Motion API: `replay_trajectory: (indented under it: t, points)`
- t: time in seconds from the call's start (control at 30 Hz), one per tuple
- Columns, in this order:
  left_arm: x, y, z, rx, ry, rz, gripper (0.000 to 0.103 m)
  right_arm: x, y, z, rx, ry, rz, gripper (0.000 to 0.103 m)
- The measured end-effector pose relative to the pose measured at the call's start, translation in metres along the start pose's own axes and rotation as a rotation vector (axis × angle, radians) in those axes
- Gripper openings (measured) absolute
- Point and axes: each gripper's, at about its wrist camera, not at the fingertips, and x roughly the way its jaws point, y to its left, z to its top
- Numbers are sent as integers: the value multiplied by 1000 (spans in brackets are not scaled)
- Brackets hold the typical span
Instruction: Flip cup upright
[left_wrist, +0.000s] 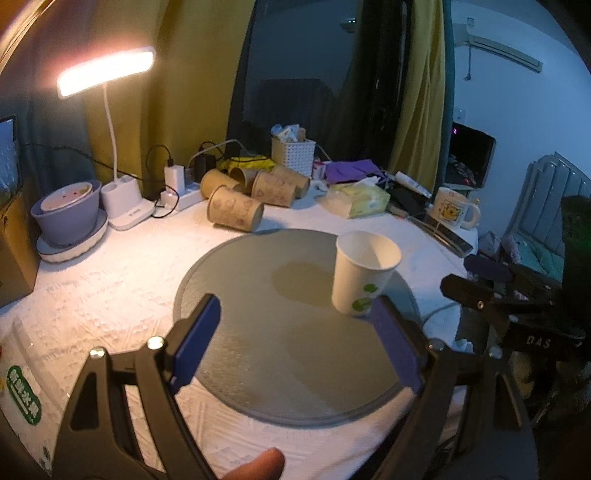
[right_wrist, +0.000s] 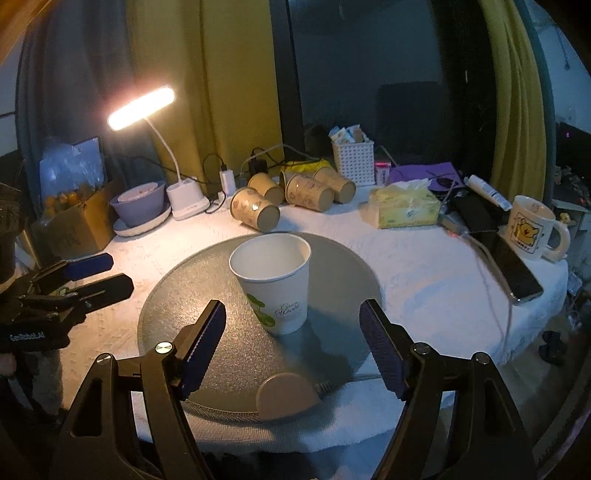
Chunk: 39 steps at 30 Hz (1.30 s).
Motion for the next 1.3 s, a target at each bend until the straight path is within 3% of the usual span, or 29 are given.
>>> replay_trajectory:
  t: [0.57,1.3]
  points:
    - [-43,-40,17,94,-164,9,85,-55,0,15,-21,-118,-51,78]
    - [-82,-69,20,134,-290,-11,85,-108,5,16,-62,-236,-76,78]
